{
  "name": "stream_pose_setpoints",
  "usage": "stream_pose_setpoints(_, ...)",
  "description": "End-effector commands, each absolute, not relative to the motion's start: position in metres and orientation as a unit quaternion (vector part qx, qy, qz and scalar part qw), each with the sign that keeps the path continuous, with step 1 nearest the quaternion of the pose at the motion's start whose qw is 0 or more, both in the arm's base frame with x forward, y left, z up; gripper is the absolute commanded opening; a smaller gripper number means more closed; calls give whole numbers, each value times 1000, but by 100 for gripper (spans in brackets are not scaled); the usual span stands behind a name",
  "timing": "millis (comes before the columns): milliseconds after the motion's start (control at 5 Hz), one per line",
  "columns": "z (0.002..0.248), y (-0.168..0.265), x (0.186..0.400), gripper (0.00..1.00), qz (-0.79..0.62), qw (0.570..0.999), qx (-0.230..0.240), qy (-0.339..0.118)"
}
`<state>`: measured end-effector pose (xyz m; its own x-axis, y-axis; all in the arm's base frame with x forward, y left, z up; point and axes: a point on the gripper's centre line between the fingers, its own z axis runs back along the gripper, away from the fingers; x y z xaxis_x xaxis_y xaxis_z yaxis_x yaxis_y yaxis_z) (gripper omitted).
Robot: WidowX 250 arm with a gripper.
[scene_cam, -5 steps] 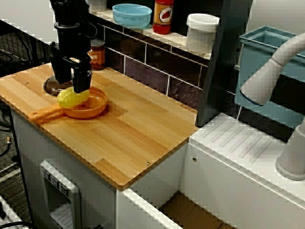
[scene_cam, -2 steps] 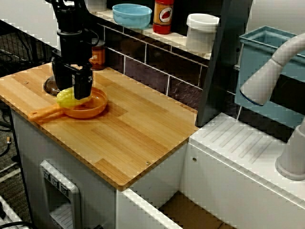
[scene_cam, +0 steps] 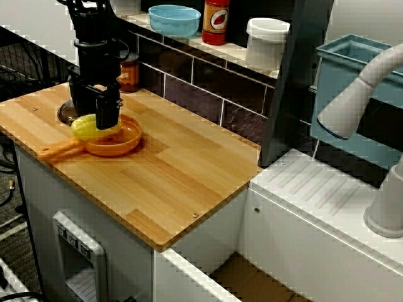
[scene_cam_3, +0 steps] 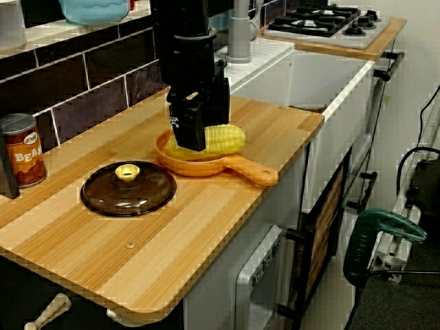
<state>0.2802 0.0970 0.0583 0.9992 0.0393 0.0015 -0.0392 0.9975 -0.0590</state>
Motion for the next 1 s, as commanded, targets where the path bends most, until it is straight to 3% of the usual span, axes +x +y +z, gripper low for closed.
stream_pose_setpoints(0,62,110,285,0,16,999,-39,-5)
stream_pose_setpoints(800,81,112,302,0,13,999,-45,-2)
